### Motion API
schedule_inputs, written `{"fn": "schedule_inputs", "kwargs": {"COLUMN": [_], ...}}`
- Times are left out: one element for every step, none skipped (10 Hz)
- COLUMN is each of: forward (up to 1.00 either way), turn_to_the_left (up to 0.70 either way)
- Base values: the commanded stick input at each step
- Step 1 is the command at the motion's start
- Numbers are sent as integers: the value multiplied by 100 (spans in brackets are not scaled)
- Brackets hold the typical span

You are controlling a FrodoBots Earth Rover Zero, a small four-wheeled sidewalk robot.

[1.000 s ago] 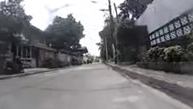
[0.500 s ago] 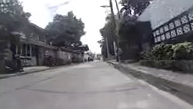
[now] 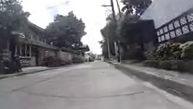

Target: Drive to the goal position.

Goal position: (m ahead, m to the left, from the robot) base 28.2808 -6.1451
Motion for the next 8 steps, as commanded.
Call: {"fn": "schedule_inputs", "kwargs": {"forward": [50, 50, 50, 50, 50, 50, 50, 50], "turn_to_the_left": [0, 0, 0, 0, 0, 0, 0, 0]}}
